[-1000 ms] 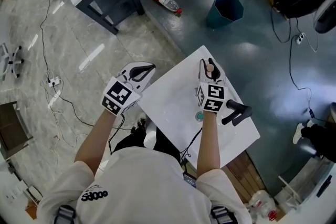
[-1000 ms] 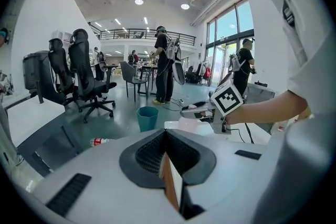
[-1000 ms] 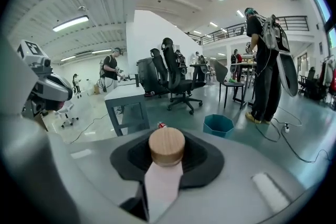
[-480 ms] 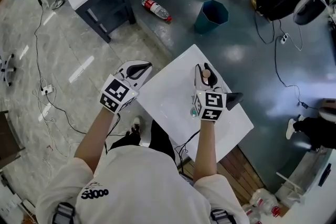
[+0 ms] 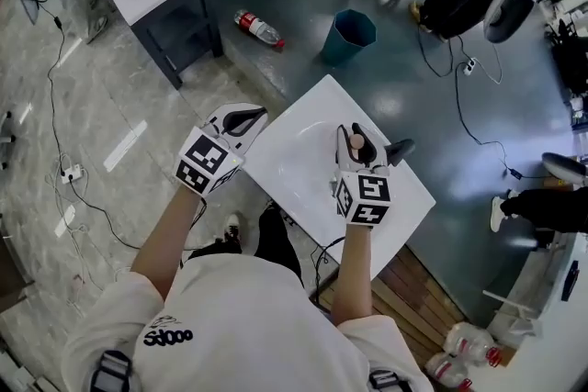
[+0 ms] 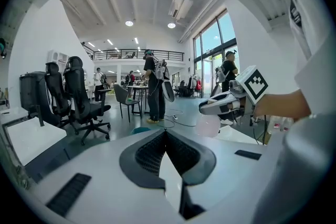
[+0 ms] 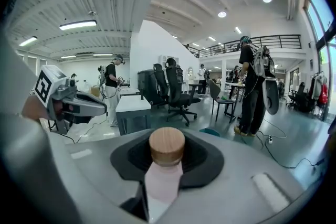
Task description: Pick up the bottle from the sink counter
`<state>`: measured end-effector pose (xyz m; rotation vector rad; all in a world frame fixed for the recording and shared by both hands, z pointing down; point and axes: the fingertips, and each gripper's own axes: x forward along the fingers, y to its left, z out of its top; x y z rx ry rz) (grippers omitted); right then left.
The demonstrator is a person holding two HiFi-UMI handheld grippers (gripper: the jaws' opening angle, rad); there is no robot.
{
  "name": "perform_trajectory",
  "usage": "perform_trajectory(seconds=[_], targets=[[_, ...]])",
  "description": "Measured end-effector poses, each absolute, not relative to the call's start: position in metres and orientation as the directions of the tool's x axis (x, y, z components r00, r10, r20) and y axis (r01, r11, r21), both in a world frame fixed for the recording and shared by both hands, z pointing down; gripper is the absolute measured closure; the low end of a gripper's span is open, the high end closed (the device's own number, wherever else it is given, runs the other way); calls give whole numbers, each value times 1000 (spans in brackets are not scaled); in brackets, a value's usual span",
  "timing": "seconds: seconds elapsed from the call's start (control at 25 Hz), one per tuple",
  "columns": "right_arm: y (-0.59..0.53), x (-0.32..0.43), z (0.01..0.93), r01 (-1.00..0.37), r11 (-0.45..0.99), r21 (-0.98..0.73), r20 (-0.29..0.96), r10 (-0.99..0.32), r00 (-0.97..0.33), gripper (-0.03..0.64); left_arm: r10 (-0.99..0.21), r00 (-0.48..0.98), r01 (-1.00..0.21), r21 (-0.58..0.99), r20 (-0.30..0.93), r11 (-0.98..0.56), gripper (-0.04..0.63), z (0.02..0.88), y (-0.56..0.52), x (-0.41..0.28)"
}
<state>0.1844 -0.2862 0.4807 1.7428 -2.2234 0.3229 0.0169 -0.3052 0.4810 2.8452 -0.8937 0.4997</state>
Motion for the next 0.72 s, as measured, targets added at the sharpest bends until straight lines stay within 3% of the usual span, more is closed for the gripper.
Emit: perform_trajectory(seconds=[0.72], targets=[[-177, 158, 413, -987, 153, 43, 298, -945, -134, 502, -455, 859, -448, -85, 233, -890, 589, 426, -233, 18]])
